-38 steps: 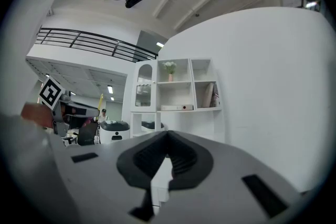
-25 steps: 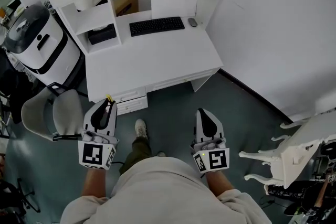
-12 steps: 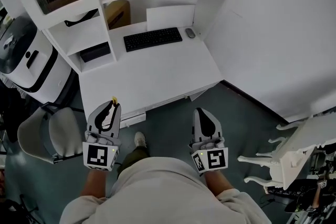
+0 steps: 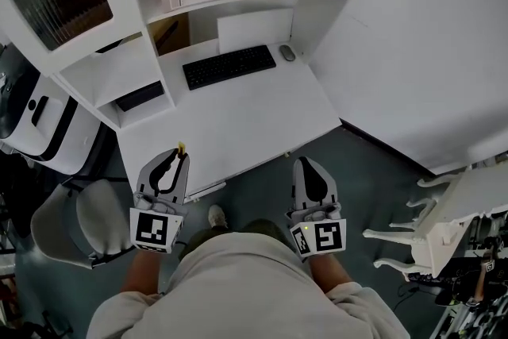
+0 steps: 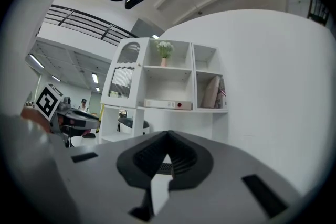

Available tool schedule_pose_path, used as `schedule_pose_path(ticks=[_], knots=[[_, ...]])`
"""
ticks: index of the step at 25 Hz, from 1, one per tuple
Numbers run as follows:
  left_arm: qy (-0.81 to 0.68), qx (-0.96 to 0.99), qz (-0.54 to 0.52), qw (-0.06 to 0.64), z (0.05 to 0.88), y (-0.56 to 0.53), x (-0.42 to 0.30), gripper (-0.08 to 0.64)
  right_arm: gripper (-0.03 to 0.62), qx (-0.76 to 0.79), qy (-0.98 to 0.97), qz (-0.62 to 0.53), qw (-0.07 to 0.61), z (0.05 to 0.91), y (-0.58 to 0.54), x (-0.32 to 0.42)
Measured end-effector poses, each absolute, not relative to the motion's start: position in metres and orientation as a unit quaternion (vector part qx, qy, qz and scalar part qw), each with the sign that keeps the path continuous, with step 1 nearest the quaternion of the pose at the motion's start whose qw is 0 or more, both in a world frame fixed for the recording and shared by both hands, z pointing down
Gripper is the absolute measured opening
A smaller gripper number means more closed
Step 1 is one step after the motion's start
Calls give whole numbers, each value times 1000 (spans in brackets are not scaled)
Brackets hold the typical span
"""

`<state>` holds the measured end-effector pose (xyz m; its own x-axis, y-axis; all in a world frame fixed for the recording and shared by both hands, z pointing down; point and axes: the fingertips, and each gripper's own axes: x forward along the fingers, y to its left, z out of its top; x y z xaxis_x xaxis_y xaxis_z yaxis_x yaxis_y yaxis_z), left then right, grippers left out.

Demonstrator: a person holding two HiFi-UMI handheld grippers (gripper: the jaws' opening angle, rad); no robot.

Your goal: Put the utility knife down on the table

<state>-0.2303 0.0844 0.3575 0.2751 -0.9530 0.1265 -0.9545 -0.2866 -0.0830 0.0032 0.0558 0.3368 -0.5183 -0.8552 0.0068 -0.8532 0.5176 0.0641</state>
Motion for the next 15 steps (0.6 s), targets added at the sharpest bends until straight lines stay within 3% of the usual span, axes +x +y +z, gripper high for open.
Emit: schedule_pose_path(ticks=[15], knots=[[-577,808,118,6,396,8,-229,63,3,511,-859,-14,21,351,4,18]])
